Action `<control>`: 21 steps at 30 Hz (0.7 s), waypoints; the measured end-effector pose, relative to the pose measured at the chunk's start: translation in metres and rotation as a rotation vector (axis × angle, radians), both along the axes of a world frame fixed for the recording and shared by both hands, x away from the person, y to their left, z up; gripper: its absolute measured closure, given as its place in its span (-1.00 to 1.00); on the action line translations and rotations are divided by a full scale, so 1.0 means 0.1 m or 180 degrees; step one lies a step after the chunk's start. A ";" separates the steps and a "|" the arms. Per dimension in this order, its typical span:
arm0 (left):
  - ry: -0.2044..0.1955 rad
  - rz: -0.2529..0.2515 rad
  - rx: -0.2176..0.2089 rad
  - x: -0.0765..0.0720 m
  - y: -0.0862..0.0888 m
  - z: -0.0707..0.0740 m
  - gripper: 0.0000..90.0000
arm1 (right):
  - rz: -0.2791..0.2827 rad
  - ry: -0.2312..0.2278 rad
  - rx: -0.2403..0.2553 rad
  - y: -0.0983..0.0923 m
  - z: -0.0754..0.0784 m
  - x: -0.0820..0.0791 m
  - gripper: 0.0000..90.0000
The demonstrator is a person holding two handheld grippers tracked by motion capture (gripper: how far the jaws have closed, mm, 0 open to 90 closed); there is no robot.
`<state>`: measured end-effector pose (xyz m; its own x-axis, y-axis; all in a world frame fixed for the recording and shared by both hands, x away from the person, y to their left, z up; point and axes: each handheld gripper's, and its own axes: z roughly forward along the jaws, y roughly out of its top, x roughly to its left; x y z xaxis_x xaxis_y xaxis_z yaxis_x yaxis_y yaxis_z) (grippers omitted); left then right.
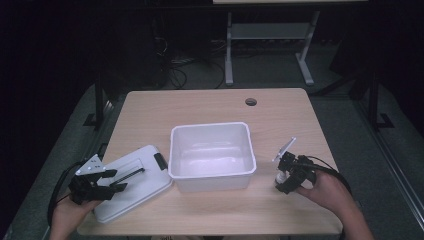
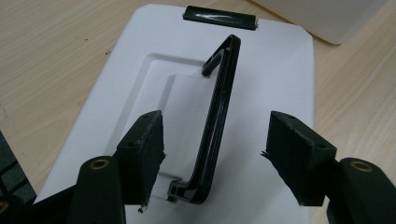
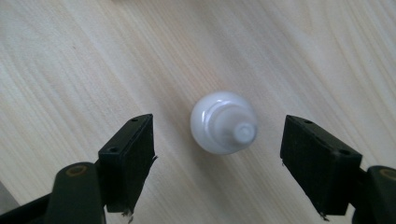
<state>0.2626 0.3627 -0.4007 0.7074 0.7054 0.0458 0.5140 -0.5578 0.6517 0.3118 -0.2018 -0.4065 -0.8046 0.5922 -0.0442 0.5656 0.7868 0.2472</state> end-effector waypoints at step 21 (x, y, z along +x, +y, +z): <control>-0.0014 0.0017 0.0018 0.00 0.01 0.00 -0.20 | -0.0065 0.0323 -0.0282 0.15 -0.03 0.21 -0.03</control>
